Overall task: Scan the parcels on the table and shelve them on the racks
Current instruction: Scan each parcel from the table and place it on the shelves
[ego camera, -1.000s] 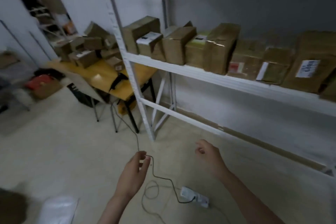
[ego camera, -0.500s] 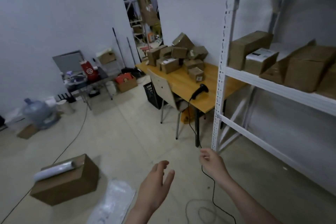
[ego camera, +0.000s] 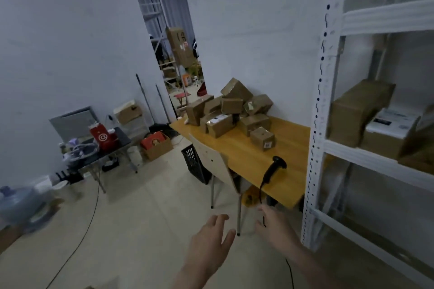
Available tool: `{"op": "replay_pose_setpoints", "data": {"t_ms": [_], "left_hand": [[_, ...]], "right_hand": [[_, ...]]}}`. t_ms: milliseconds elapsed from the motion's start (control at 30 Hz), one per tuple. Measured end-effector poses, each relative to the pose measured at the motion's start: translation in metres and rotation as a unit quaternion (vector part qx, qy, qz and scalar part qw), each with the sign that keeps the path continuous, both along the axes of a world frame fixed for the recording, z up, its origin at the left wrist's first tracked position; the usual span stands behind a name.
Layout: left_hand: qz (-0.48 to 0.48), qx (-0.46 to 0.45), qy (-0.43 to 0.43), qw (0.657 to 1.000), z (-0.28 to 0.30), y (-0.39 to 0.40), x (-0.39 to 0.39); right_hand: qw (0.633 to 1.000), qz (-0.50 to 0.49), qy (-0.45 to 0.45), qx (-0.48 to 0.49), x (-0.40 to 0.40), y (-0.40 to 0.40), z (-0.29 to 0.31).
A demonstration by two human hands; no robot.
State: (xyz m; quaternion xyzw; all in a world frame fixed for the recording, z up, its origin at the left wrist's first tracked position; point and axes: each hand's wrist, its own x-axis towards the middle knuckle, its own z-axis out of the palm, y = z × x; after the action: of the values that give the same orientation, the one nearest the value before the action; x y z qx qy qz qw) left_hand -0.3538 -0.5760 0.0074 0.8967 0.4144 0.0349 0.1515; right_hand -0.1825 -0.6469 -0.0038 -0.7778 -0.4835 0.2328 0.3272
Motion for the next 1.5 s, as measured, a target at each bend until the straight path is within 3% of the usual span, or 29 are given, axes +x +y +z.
{"op": "replay_pose_setpoints", "data": {"t_ms": [133, 333, 633, 933, 1067, 1500], "left_hand": [[-0.030, 0.015, 0.021, 0.999, -0.003, 0.065, 0.027], [-0.067, 0.023, 0.011, 0.997, -0.013, 0.157, 0.071], [-0.163, 0.024, -0.018, 0.986, -0.022, 0.333, 0.144], [-0.259, 0.041, 0.024, 0.965, -0.027, 0.500, 0.227], [-0.305, 0.034, 0.043, 0.951, -0.034, 0.531, 0.278], [-0.320, 0.025, 0.115, 0.940, -0.086, 0.564, 0.418]], "right_hand": [[0.998, -0.029, -0.041, -0.030, 0.024, 0.059, -0.008], [0.997, -0.044, -0.032, -0.062, 0.061, 0.134, -0.016], [0.985, -0.150, -0.029, -0.080, 0.114, 0.277, -0.037], [0.968, -0.222, -0.005, -0.113, 0.172, 0.406, -0.051], [0.958, -0.235, -0.016, -0.162, 0.206, 0.433, -0.057], [0.948, -0.270, -0.078, -0.150, 0.341, 0.494, -0.119]]}}
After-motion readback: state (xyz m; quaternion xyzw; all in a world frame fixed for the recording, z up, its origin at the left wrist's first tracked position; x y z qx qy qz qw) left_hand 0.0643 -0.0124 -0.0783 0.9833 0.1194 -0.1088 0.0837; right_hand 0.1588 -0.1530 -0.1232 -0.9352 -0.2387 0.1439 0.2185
